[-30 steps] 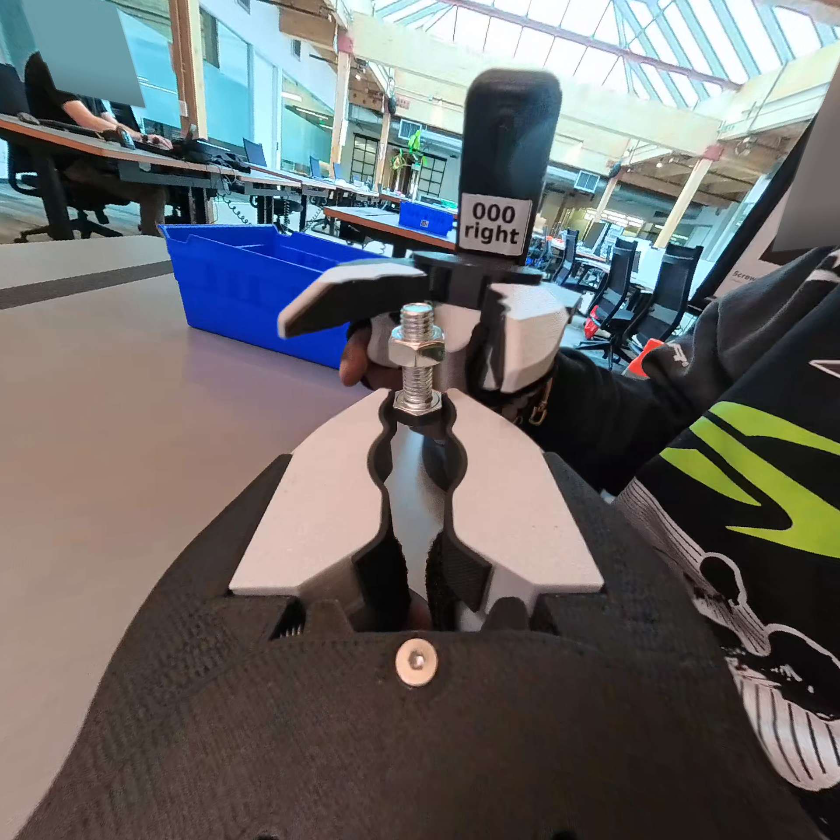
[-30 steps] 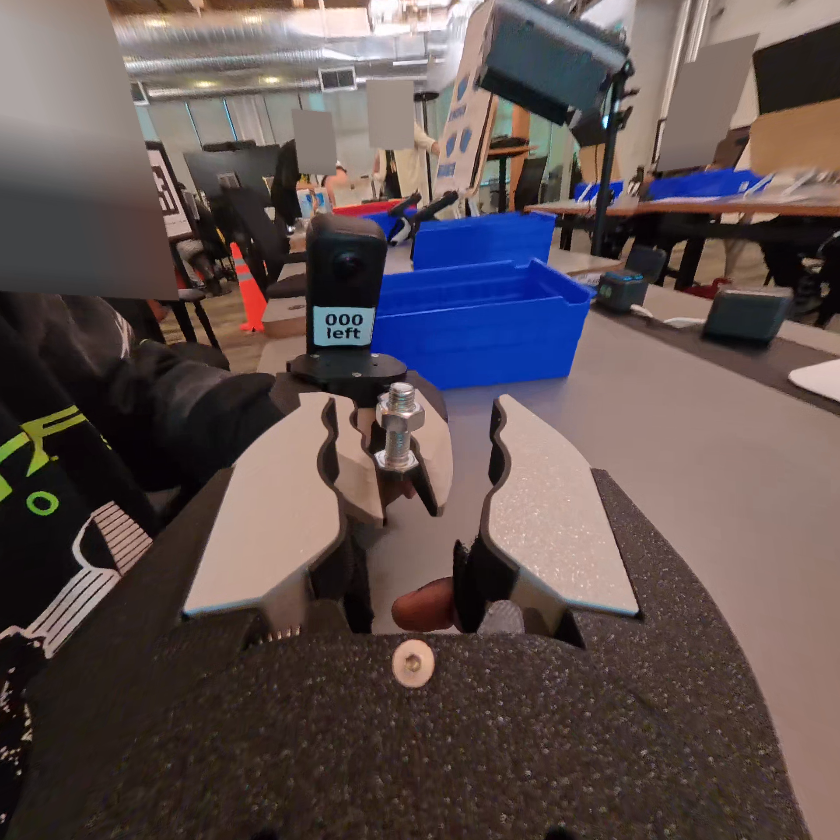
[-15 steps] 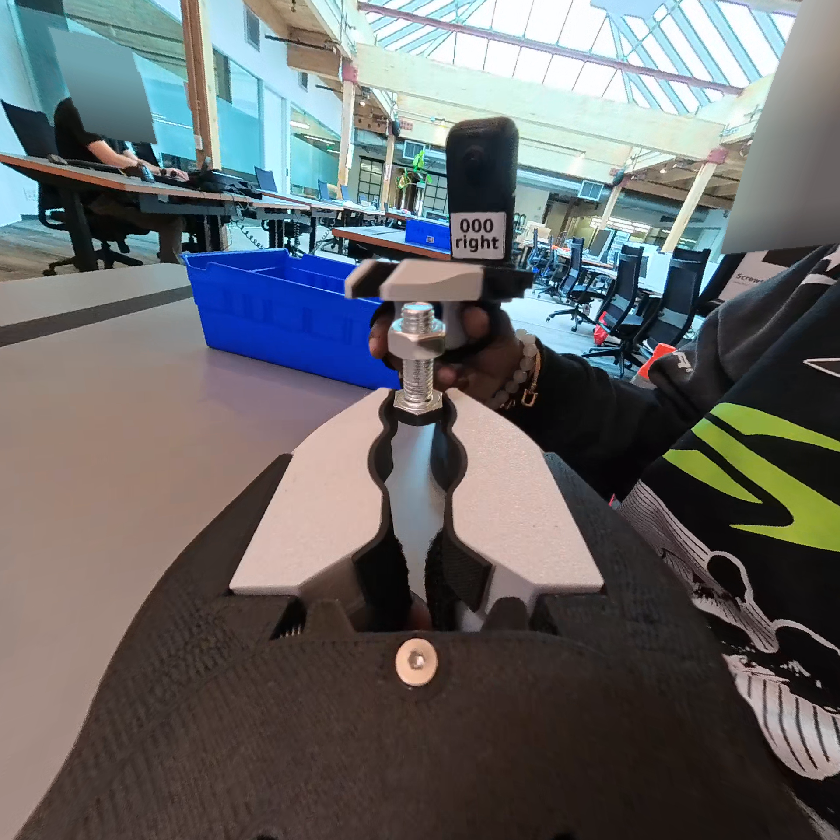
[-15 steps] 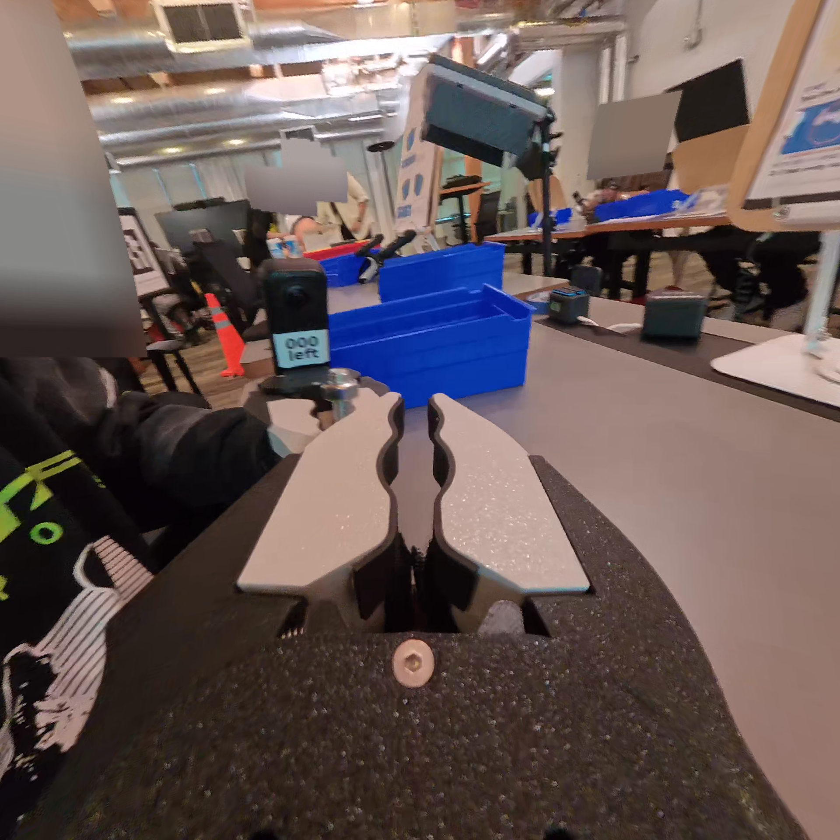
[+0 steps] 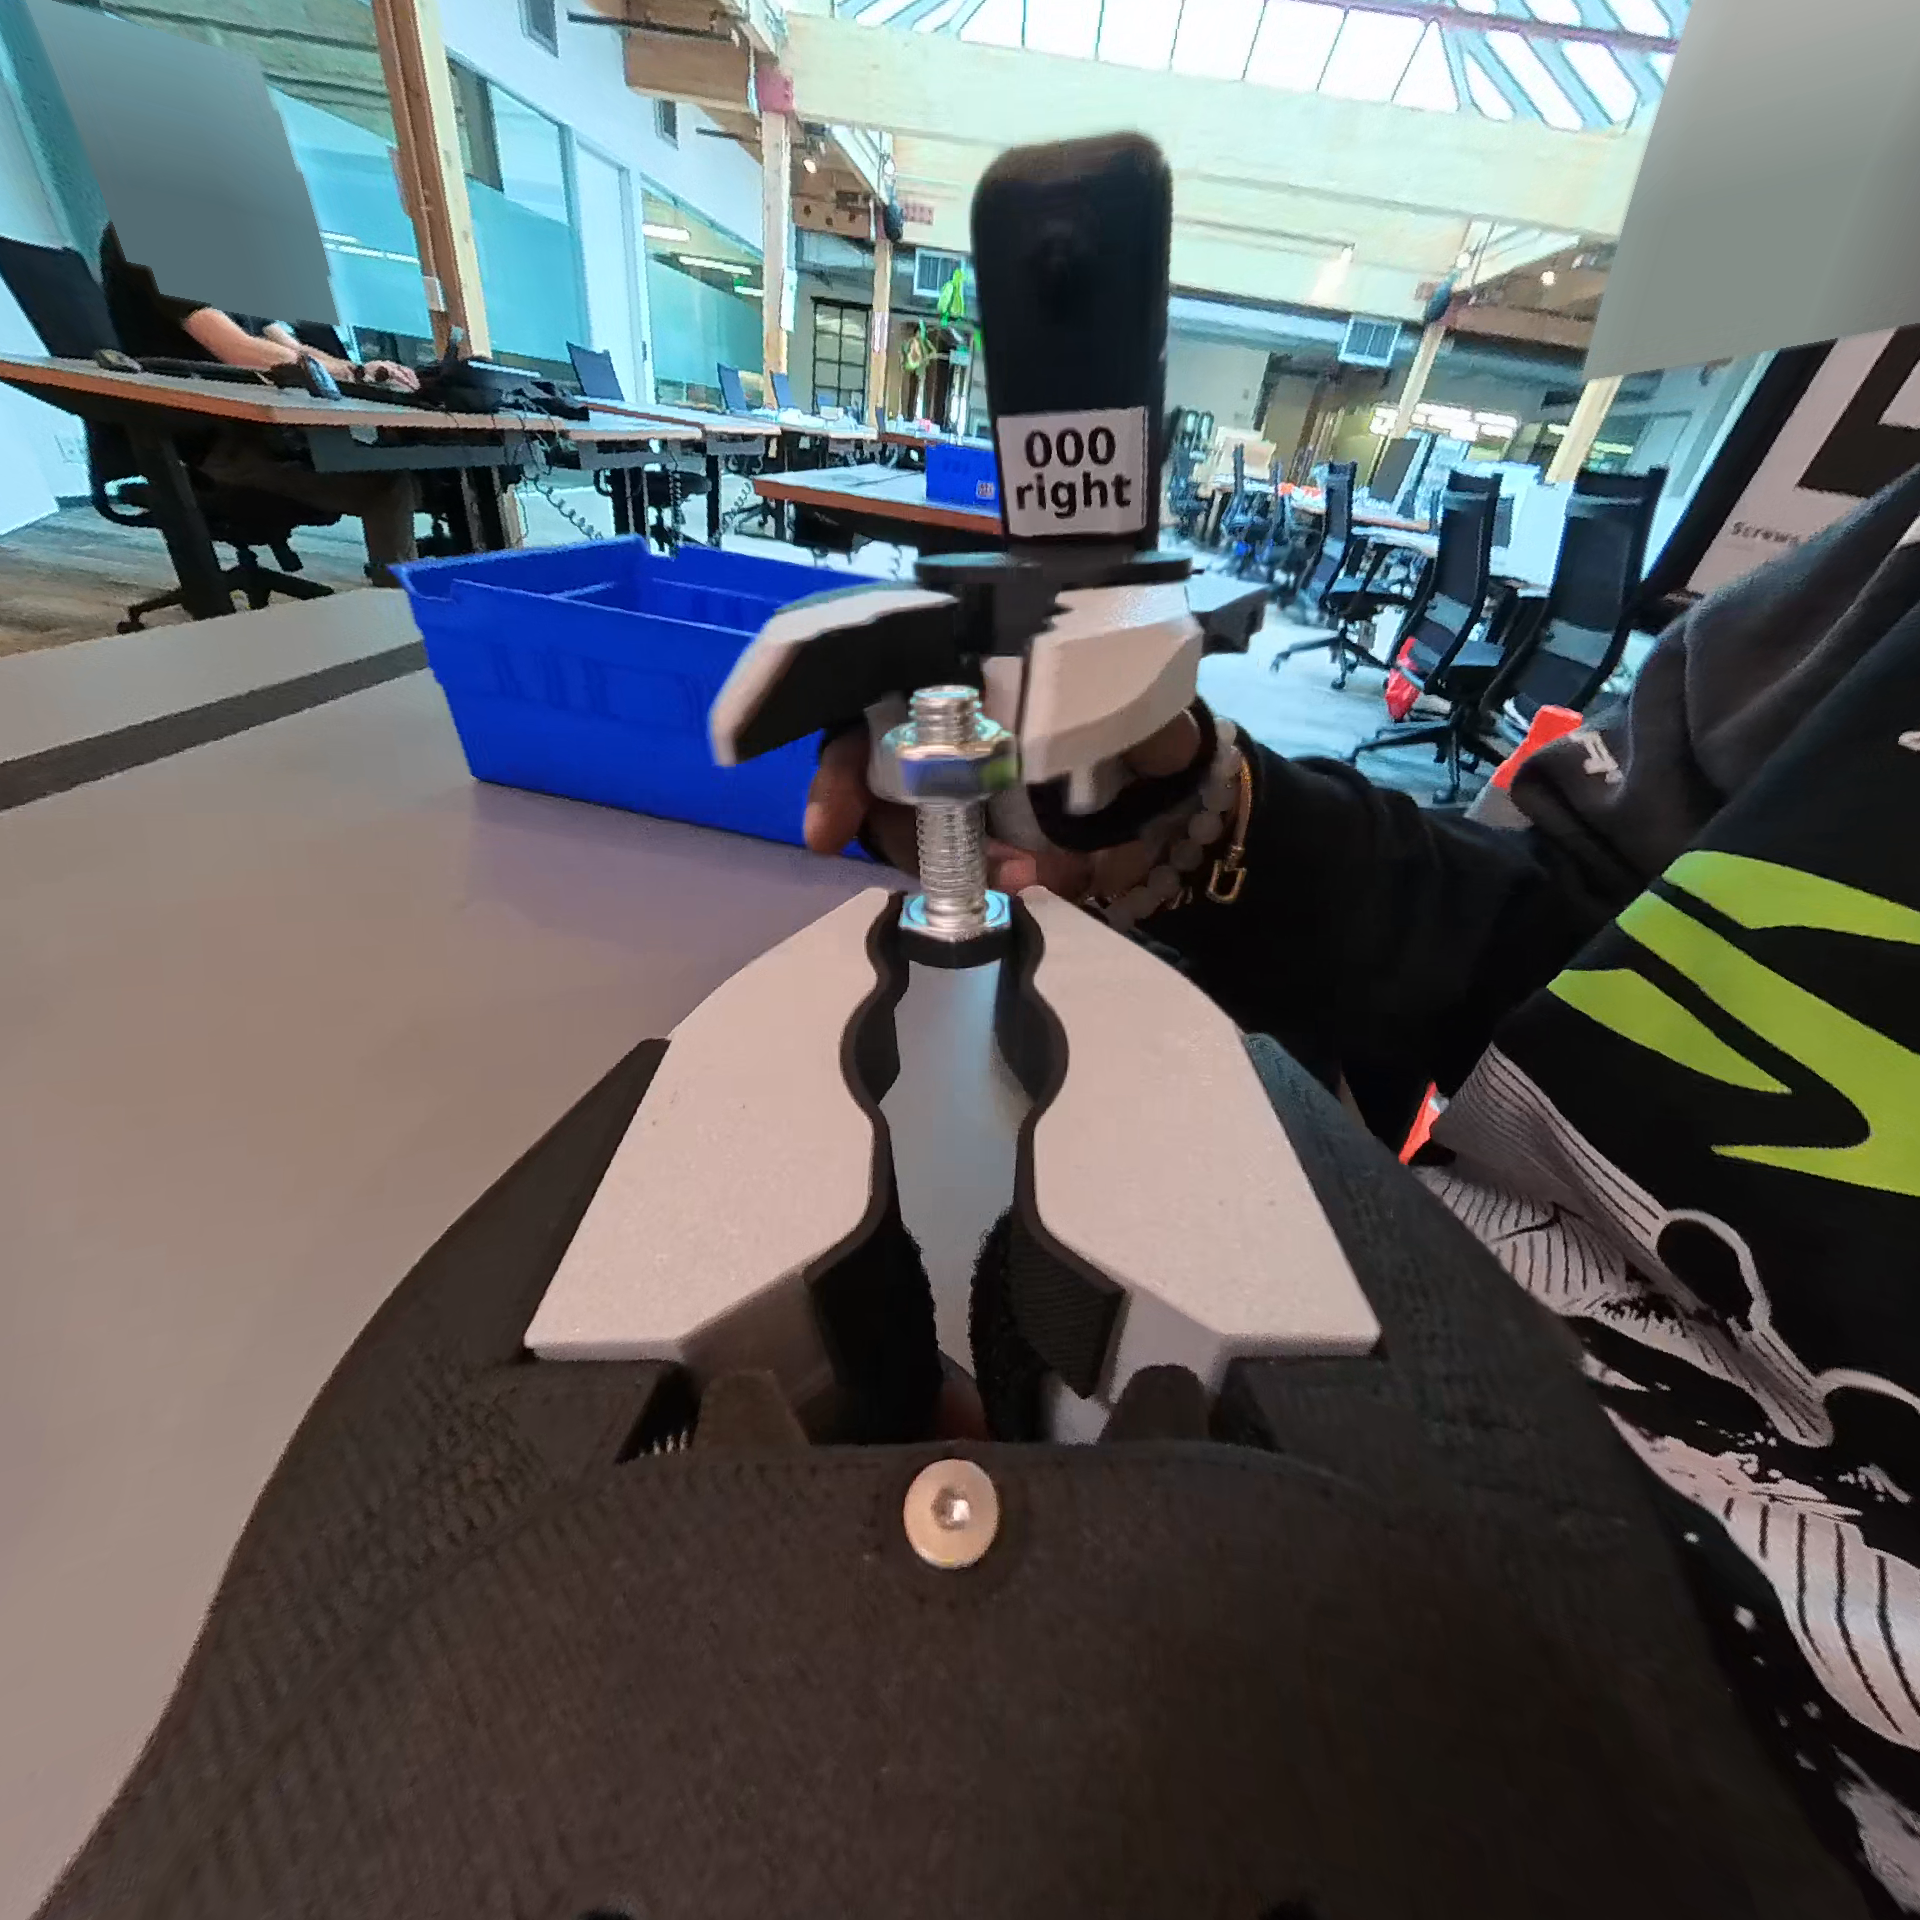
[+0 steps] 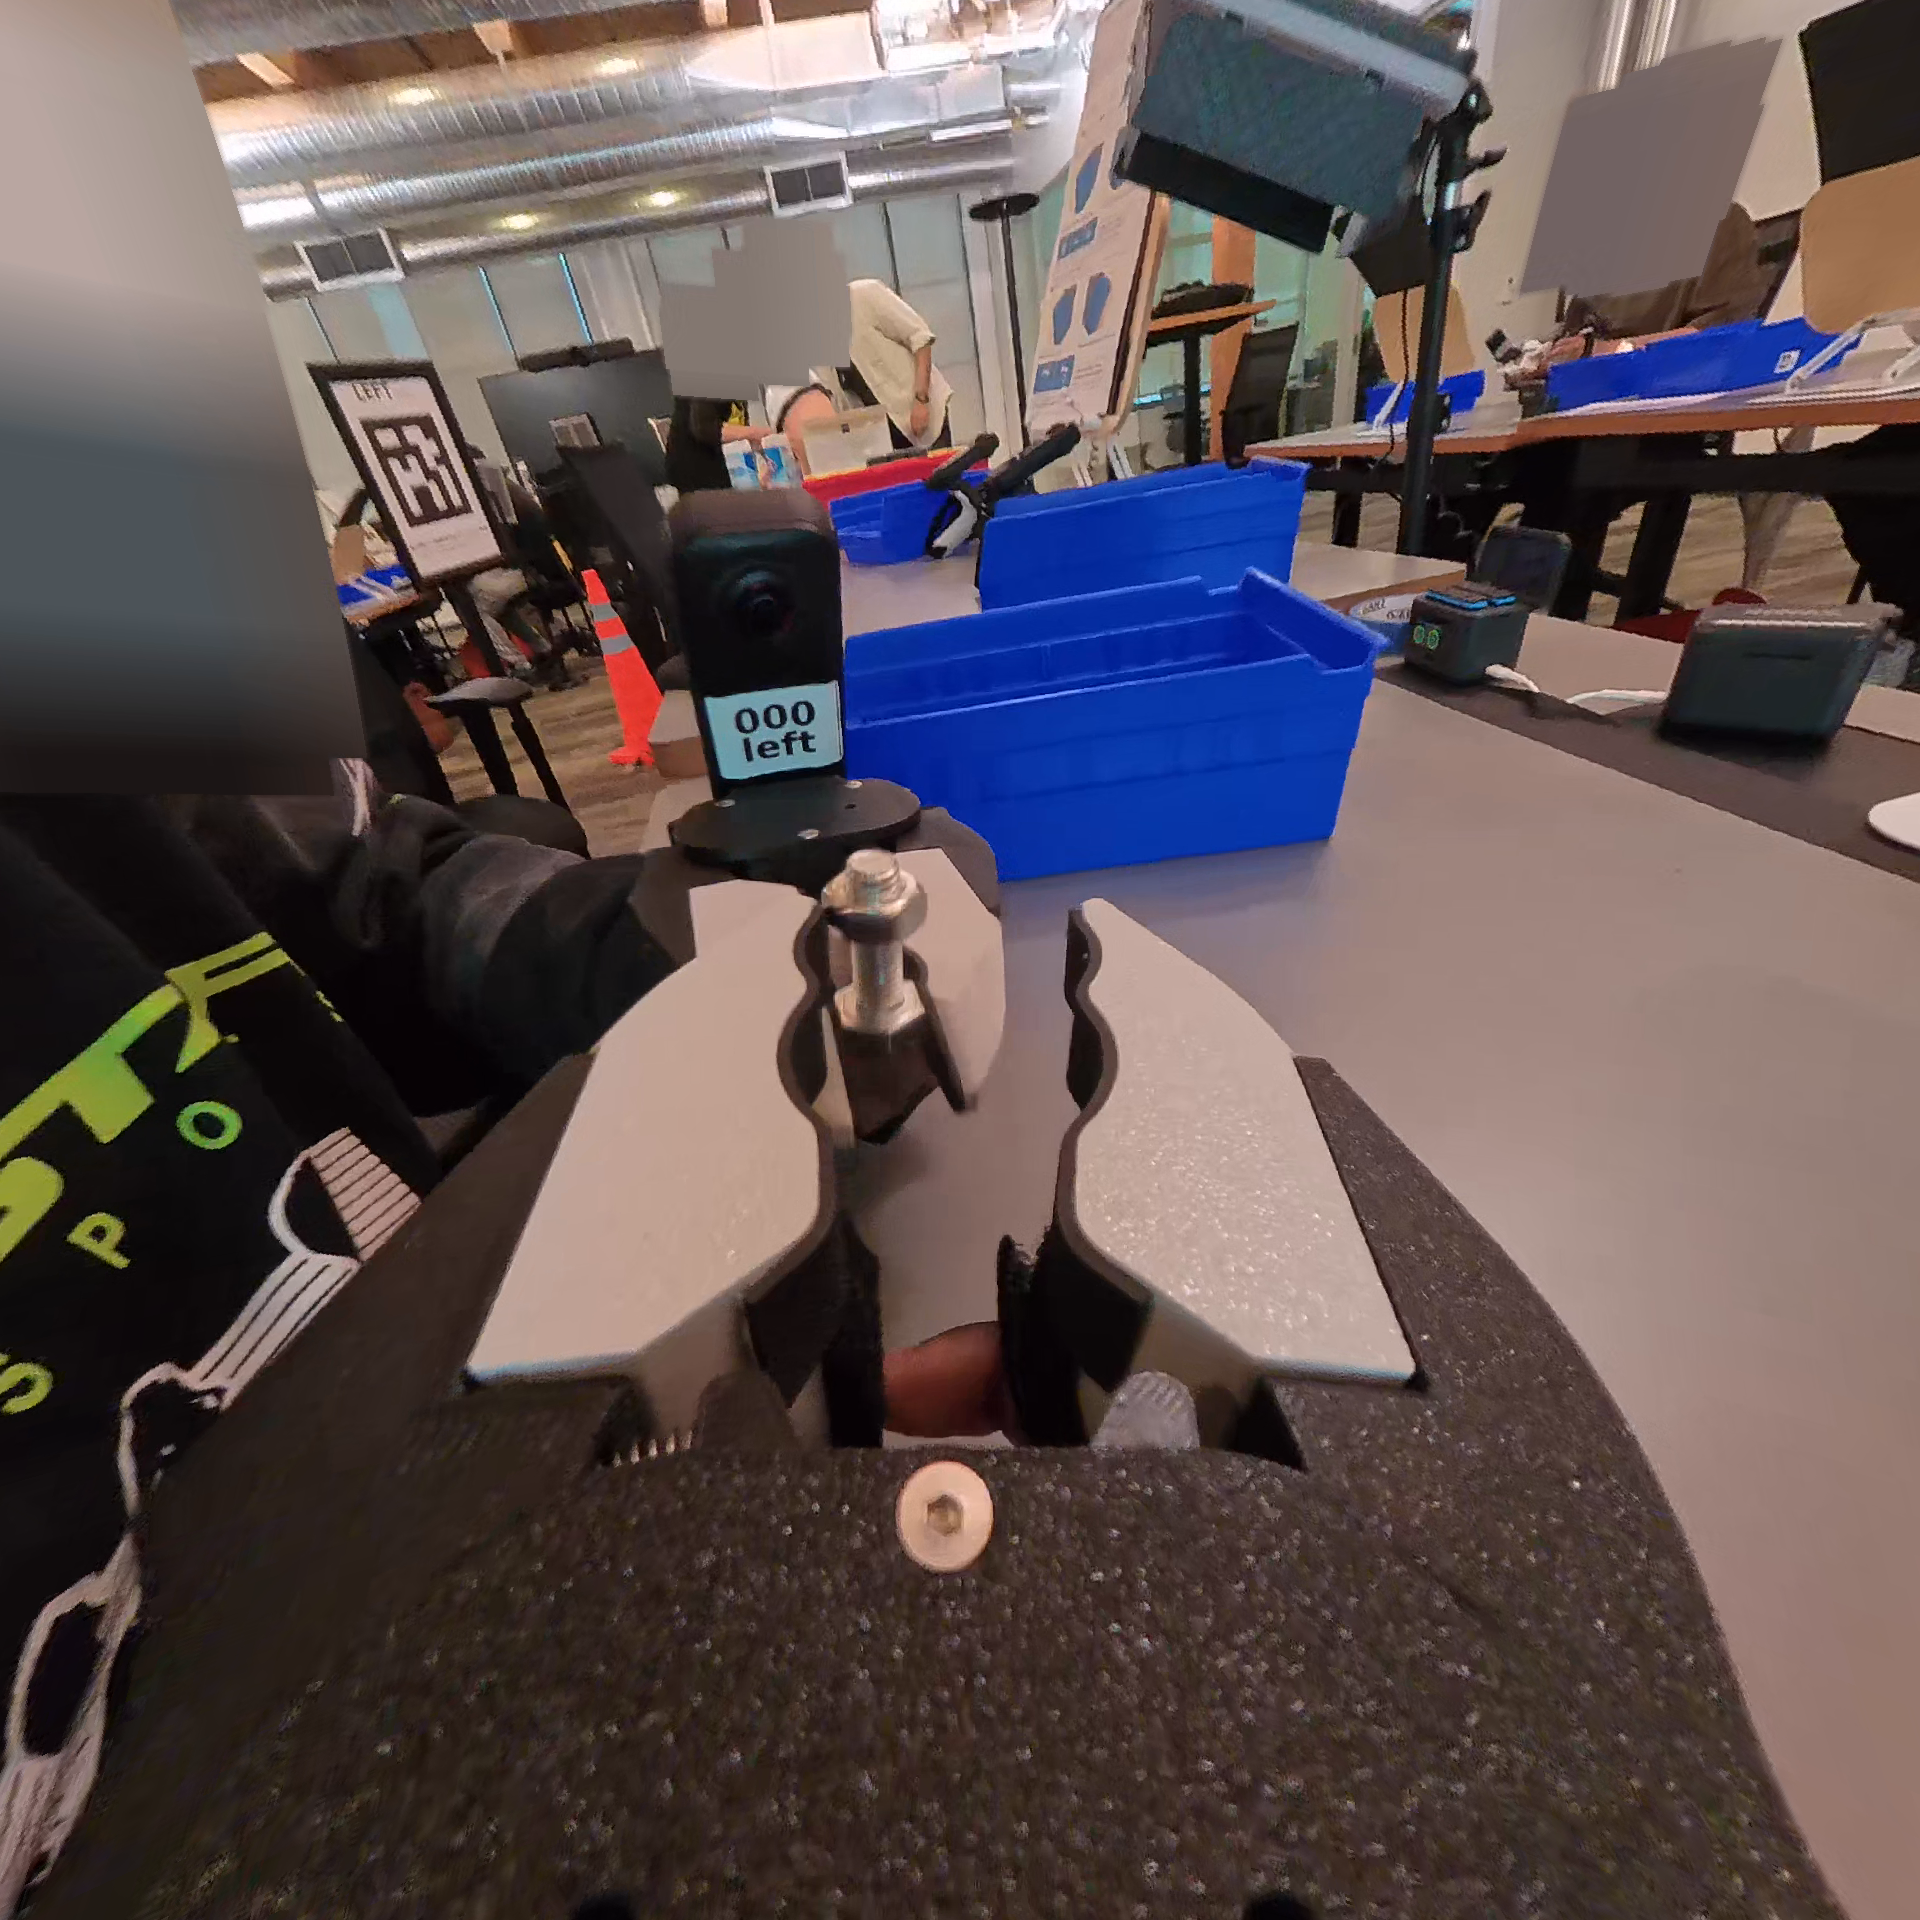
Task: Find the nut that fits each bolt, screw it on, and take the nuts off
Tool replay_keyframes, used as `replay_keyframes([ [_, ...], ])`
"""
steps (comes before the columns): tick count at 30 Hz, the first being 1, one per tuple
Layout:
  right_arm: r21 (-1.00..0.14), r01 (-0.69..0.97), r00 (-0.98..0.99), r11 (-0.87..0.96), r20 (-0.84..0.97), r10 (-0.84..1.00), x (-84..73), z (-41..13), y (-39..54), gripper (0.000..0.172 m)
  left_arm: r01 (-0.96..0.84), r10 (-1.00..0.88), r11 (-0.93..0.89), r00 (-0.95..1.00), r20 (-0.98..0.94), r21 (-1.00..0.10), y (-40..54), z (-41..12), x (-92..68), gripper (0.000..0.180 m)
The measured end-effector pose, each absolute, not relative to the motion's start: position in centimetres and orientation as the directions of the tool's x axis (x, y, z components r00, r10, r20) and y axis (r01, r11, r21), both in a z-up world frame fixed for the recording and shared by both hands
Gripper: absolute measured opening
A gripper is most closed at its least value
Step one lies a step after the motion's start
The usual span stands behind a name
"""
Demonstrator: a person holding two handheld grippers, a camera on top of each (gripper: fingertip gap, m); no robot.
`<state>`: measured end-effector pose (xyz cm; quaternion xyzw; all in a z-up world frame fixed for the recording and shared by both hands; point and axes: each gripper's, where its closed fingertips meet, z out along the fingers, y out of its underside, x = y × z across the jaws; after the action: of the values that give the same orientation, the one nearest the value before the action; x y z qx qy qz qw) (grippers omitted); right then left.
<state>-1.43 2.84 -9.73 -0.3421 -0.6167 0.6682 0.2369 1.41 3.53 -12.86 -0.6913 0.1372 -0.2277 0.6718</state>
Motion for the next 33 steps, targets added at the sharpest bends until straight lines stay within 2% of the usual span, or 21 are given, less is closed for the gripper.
replay_keyframes([
  [1, -0.984, 0.100, -0.613, -0.149, -0.179, 0.769, -1.5, -9.7, 4.1, 0.022, 0.121, -0.502, -0.045, 0.856, 0.127, -0.992, 3.4, -12.6, 1.3, 0.018],
  [2, -0.984, 0.082, -0.531, -0.161, -0.180, 0.828, -2.0, -9.8, 6.1, 0.007, 0.117, -0.501, -0.036, 0.857, 0.119, -0.993, 3.3, -12.4, 1.3, 0.018],
  [3, -0.985, 0.074, -0.482, -0.157, -0.173, 0.859, -2.1, -10.0, 7.4, 0.004, 0.102, -0.494, -0.032, 0.863, 0.104, -0.994, 3.3, -12.5, 1.3, 0.018],
  [5, -0.985, 0.062, -0.528, -0.163, -0.171, 0.832, -1.6, -9.6, 6.9, 0.003, 0.086, -0.489, -0.044, 0.867, 0.096, -0.995, 3.4, -12.7, 1.3, 0.018],
  [7, -0.983, 0.027, -0.616, -0.180, -0.159, 0.772, -0.9, -8.8, 5.0, 0.012, 0.085, -0.485, -0.056, 0.869, 0.102, -0.995, 3.5, -13.0, 1.3, 0.018],
  [10, -0.983, 0.074, -0.712, -0.169, -0.171, 0.681, -0.5, -9.0, 2.0, 0.048, 0.076, -0.479, -0.065, 0.872, 0.098, -0.995, 3.6, -13.2, 1.3, 0.019],
  [11, -0.985, 0.086, -0.719, -0.151, -0.166, 0.675, -0.7, -9.3, 1.3, 0.055, 0.067, -0.477, -0.070, 0.874, 0.092, -0.995, 3.7, -13.3, 1.3, 0.019],
  [15, -0.988, 0.109, -0.691, -0.110, -0.155, 0.706, -1.9, -10.1, 0.4, 0.058, 0.036, -0.486, -0.084, 0.871, 0.072, -0.996, 3.7, -13.8, 1.8, 0.019],
  [21, -0.986, 0.096, -0.642, -0.136, -0.165, 0.748, -1.4, -9.7, 3.5, 0.047, 0.074, -0.473, -0.055, 0.876, 0.092, -0.996, 3.6, -13.1, 1.2, 0.019],
  [22, -0.986, 0.078, -0.582, -0.145, -0.163, 0.797, -1.7, -9.6, 5.1, 0.020, 0.085, -0.481, -0.042, 0.871, 0.095, -0.995, 3.5, -12.9, 1.2, 0.018],
  [23, -0.987, 0.049, -0.521, -0.156, -0.159, 0.839, -1.8, -9.5, 6.7, 0.011, 0.085, -0.478, -0.039, 0.873, 0.093, -0.996, 3.5, -12.8, 1.1, 0.018],
  [25, -0.982, 0.028, -0.531, -0.186, -0.172, 0.830, -1.3, -9.0, 7.3, 0.007, 0.067, -0.474, -0.047, 0.877, 0.081, -0.997, 3.5, -13.0, 1.2, 0.019],
  [27, -0.981, 0.009, -0.584, -0.194, -0.163, 0.795, -0.9, -8.5, 6.1, 0.014, 0.063, -0.478, -0.060, 0.875, 0.084, -0.996, 3.6, -13.2, 1.4, 0.019],
  [31, -0.985, 0.069, -0.692, -0.160, -0.163, 0.704, -0.8, -9.2, 2.4, 0.050, 0.053, -0.472, -0.068, 0.878, 0.078, -0.996, 3.7, -13.4, 1.3, 0.019],
  [33, -0.987, 0.081, -0.702, -0.141, -0.157, 0.695, -1.2, -9.4, 1.3, 0.056, 0.050, -0.472, -0.074, 0.878, 0.079, -0.996, 3.7, -13.5, 1.4, 0.019],
])
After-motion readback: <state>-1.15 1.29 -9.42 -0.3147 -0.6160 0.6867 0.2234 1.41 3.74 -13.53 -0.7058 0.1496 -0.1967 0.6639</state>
